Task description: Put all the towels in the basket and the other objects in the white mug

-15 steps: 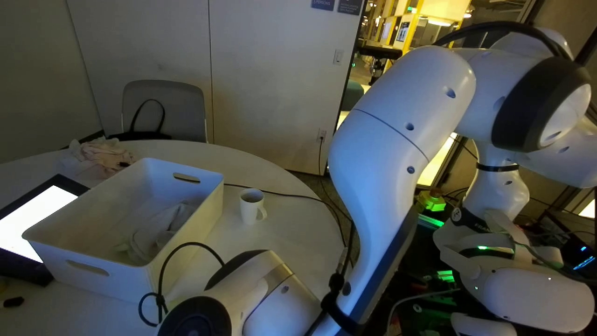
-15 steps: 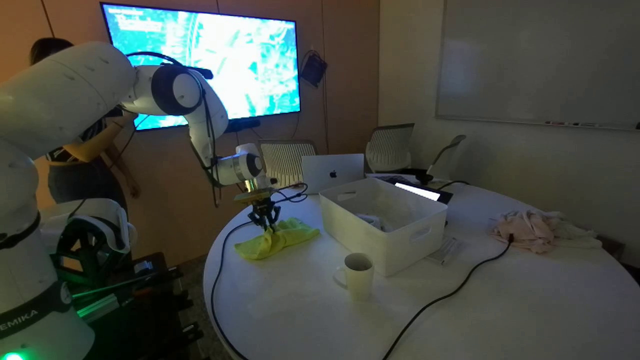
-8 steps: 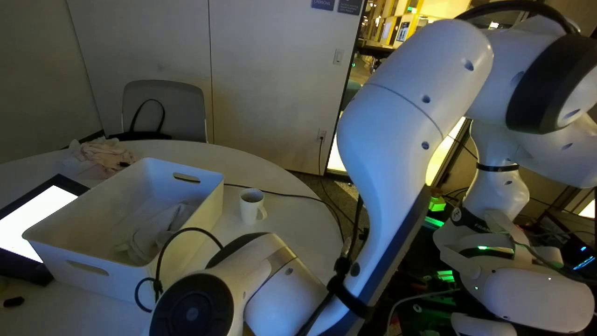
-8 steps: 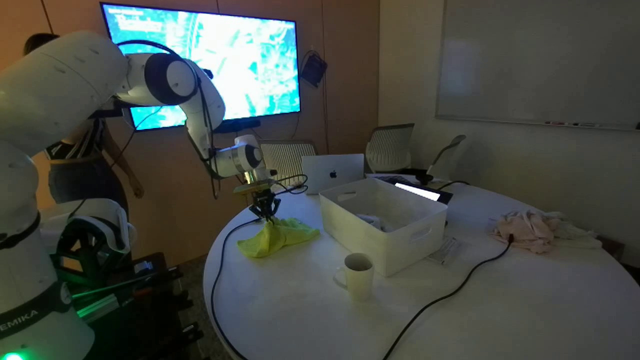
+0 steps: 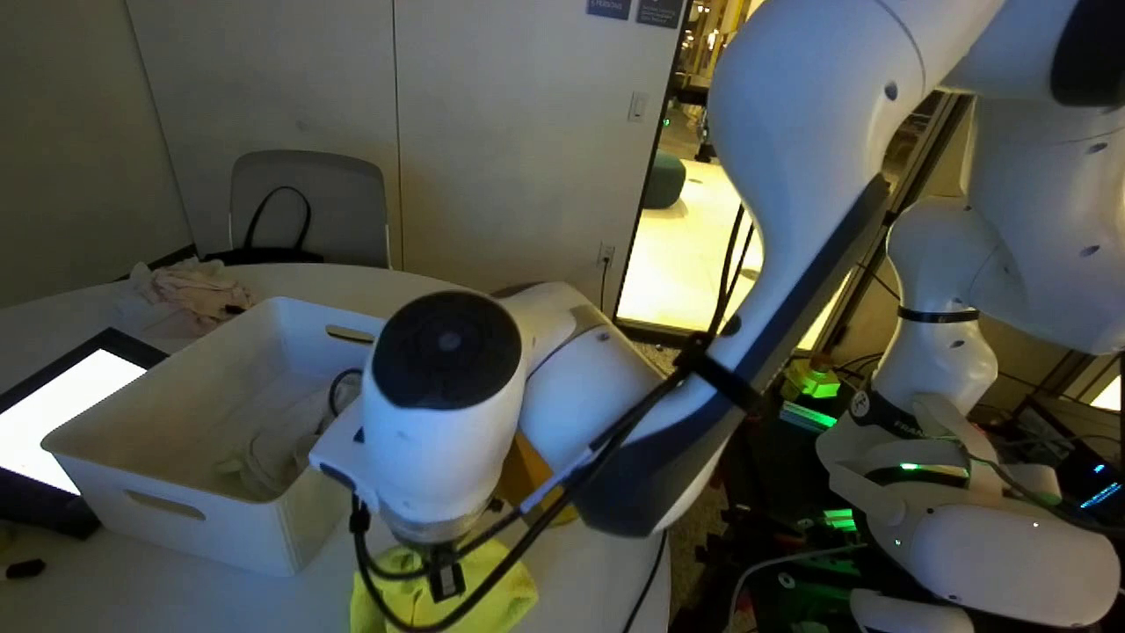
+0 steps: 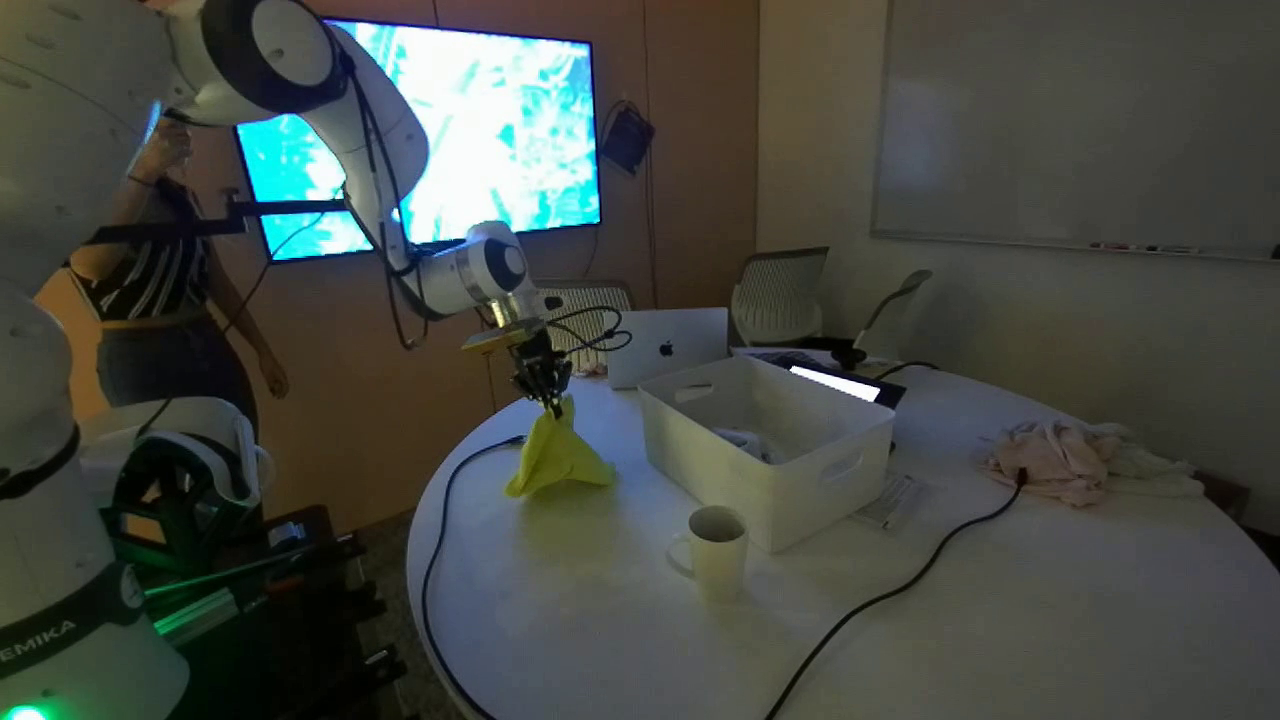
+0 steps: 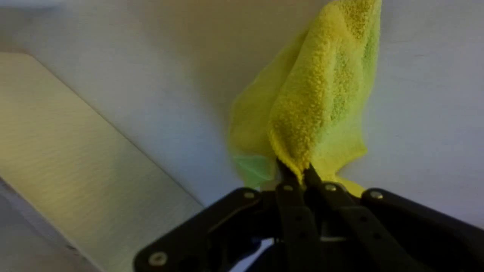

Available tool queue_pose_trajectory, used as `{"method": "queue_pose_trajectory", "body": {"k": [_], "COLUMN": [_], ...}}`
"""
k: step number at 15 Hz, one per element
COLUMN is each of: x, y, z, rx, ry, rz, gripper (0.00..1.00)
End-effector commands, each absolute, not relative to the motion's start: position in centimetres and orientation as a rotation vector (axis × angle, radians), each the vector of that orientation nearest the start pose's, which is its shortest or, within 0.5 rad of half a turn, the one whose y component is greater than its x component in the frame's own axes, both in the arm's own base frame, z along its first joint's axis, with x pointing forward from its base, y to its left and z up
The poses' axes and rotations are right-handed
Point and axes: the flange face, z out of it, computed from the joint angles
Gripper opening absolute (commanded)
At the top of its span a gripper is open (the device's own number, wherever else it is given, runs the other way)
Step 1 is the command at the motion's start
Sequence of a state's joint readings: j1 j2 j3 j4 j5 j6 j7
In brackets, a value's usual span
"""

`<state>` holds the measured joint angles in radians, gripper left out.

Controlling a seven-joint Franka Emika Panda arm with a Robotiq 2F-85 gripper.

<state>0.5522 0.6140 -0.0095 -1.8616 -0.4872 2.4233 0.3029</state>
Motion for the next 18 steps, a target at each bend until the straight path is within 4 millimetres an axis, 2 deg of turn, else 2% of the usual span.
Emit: {"method": "queue_pose_trajectory", "body": {"k": [1,5,9,11,13,14,18], "x": [52.4,52.2,51.9,51.9,52.0,52.2,52.3], "y": [27.4,23.5,21.0,20.3,19.8,19.7,20.3], "z": [22.4,24.8,27.1,27.6,27.3,26.5,21.5], "rx": [-3.329,-3.353,-3.346,-3.349,-3.345,-3.335,-3.301], "ry": [-0.829,-0.68,-0.586,-0.568,-0.554,-0.568,-0.618], "rz": [-0.221,-0.244,-0.278,-0.286,-0.282,-0.268,-0.227], "gripper": [0.02,0.02,0.03,0.03,0.03,0.03,0.03]}}
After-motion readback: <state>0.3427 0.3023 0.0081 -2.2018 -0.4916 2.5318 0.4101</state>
